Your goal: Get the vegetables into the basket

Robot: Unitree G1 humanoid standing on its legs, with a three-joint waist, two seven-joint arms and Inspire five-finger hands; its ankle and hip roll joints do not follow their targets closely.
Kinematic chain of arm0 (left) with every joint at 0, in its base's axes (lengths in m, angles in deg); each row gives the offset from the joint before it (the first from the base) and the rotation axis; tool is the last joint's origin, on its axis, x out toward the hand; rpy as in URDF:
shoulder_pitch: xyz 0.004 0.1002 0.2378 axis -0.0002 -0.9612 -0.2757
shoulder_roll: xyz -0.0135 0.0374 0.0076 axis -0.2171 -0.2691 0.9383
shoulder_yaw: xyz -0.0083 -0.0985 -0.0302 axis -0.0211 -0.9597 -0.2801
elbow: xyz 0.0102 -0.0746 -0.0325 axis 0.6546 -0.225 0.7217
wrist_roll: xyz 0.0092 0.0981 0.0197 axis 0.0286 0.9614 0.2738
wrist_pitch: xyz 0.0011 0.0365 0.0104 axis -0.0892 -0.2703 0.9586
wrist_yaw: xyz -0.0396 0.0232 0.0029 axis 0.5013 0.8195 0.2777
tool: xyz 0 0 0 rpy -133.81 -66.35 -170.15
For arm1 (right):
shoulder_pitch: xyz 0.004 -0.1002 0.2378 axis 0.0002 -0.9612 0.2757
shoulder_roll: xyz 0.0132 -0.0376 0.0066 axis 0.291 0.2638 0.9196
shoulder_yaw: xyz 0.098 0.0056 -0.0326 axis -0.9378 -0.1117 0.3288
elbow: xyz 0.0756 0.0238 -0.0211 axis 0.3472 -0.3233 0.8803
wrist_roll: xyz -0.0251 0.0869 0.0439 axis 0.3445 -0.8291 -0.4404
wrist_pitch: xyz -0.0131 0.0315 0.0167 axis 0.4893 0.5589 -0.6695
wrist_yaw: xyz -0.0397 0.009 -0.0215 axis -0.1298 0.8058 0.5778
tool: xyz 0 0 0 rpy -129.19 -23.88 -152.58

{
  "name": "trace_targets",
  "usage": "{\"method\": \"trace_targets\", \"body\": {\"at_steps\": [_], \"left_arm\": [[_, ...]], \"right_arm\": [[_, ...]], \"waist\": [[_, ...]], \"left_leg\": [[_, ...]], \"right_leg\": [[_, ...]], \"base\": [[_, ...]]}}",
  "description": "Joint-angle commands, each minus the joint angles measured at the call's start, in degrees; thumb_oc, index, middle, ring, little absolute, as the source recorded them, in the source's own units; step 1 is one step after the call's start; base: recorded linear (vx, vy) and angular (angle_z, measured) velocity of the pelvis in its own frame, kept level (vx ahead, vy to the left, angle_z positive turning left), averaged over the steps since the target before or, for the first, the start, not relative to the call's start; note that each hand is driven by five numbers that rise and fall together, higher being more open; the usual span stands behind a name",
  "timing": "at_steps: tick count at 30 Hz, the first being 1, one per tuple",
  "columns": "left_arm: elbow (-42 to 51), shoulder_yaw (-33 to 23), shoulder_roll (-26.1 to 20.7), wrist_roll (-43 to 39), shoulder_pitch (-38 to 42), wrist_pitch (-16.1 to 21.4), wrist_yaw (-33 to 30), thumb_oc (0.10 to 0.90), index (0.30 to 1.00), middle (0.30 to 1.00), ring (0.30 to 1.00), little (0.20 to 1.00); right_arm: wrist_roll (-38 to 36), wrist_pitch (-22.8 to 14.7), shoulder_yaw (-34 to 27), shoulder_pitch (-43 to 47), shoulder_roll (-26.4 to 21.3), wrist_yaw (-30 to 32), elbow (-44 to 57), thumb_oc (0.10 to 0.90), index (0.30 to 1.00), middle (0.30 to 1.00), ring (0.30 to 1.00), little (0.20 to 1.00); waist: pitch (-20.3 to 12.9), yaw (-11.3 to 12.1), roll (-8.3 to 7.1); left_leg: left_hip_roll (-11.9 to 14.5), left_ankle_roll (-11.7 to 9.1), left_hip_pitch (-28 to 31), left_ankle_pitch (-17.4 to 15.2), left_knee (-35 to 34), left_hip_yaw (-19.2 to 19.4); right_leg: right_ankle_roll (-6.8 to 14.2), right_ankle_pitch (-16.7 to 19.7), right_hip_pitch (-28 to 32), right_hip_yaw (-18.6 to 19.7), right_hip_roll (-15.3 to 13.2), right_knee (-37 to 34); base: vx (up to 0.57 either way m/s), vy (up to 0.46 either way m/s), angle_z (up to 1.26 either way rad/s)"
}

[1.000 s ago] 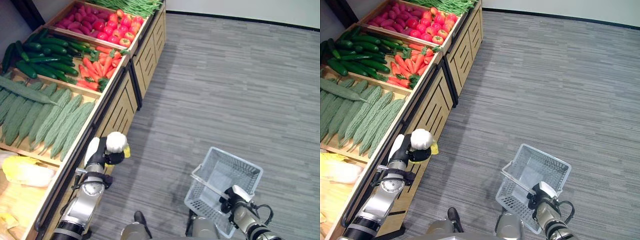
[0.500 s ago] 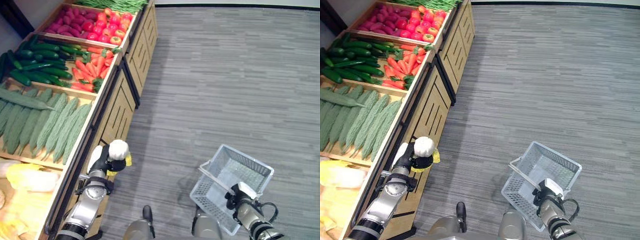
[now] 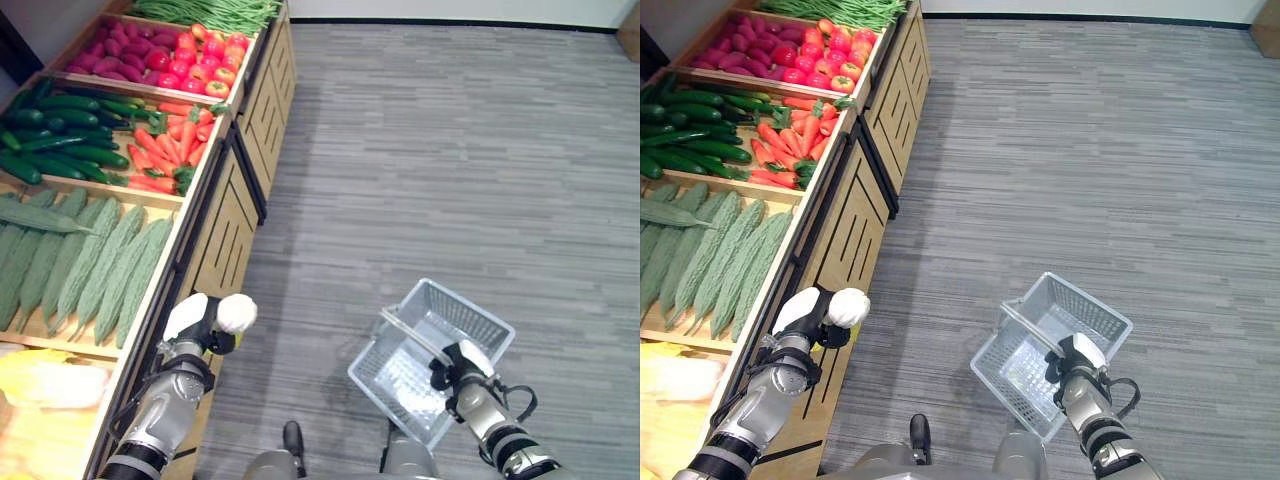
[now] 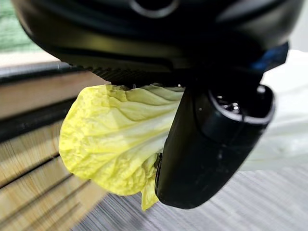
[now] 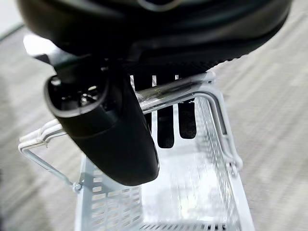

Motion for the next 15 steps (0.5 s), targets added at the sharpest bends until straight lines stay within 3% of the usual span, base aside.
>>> {"method": "trace_targets", "body": {"at_steps": [1, 3, 6, 9, 12, 15], "left_arm": [[1.78, 1.29, -3.62, 8.66, 6.53, 0.92, -0.25, 0.4, 0.3, 0.3, 0.3, 0.3], [1.88, 1.77, -3.83, 10.05, 7.05, 0.92, 0.34, 0.4, 0.3, 0.3, 0.3, 0.3], [0.21, 8.36, -3.47, 16.61, 12.13, 2.22, 4.06, 0.4, 0.3, 0.3, 0.3, 0.3], [-0.37, 9.71, -3.21, 17.21, 13.56, 2.52, 4.38, 0.4, 0.3, 0.3, 0.3, 0.3], [-3.38, 17.25, -0.28, 19.32, 19.97, 4.03, 6.39, 0.4, 0.3, 0.3, 0.3, 0.3], [-4.3, 19.18, 0.85, 19.82, 21.5, 4.46, 6.92, 0.4, 0.3, 0.3, 0.3, 0.3]], "right_arm": [[-1.36, -2.03, 0.04, 5.17, -0.05, 2.61, 4.64, 0.4, 0.3, 0.3, 0.3, 0.3], [-1.58, -2.07, 0.17, 5.1, 0.1, 2.39, 5.67, 0.4, 0.3, 0.3, 0.3, 0.3], [-2.69, -2.81, 3.0, 6.76, 1.66, 1.02, 10.1, 0.4, 0.3, 0.3, 0.3, 0.3], [-2.52, -2.87, 3.9, 7.54, 1.82, 0.74, 10.83, 0.4, 0.3, 0.3, 0.3, 0.3], [-2.82, -3.7, 9.58, 12.41, 4.73, -0.89, 14.22, 0.4, 0.3, 0.3, 0.3, 0.3], [-2.61, -4.13, 11.13, 13.54, 5.42, -1.16, 16.24, 0.4, 0.3, 0.3, 0.3, 0.3]], "waist": [[-2.86, -0.04, -1.63], [-3.01, -0.05, -1.64], [-3.84, -0.3, -1.17], [-4.01, -0.37, -0.89], [-3.96, -1.12, 0.53], [-3.7, -1.55, 1.07]], "left_leg": [[1.67, -0.92, -5.13, 0.86, 0.61, -3.09], [1.84, -0.99, -4.87, 0.85, 0.45, -3.16], [2.66, -1.55, -3.91, 1.08, -0.37, -2.94], [2.79, -1.66, -3.78, 1.19, -0.63, -2.87], [2.96, -1.99, -3.77, 1.56, -1.23, -2.31], [3.01, -2.05, -4.1, 1.69, -1.34, -1.94]], "right_leg": [[3.05, -8.89, 1.07, 0.3, -2.14, 5.77], [2.99, -8.95, 1.32, 0.28, -1.94, 5.59], [2.61, -9.11, 2.25, 0.2, -0.91, 4.57], [2.58, -9.13, 2.39, 0.16, -0.7, 4.32], [2.38, -8.61, 2.16, 0.62, -0.44, 3.39], [2.38, -8.26, 1.53, 0.85, -0.46, 3.2]], "base": [[0.03, -0.042, 0.01], [0.04, -0.048, 0.0], [0.04, -0.066, -0.01], [0.01, -0.024, -0.02], [-0.01, -0.017, -0.04], [-0.03, -0.003, -0.09]]}}
